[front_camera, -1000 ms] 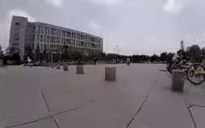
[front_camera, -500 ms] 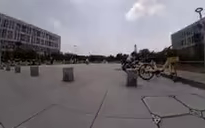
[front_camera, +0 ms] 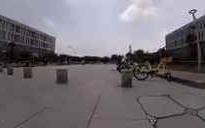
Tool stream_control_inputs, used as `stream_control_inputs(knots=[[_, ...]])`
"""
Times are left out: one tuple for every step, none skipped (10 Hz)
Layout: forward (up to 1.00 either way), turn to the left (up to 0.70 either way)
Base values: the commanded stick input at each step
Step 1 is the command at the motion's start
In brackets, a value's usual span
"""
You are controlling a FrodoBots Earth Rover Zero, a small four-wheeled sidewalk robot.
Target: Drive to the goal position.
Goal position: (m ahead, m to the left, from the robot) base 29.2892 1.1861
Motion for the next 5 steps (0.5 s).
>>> stream_control_inputs(knots=[[0.70,0.14],[0.70,0.11],[0.70,0.02],[0.70,0.00],[0.70,0.00]])
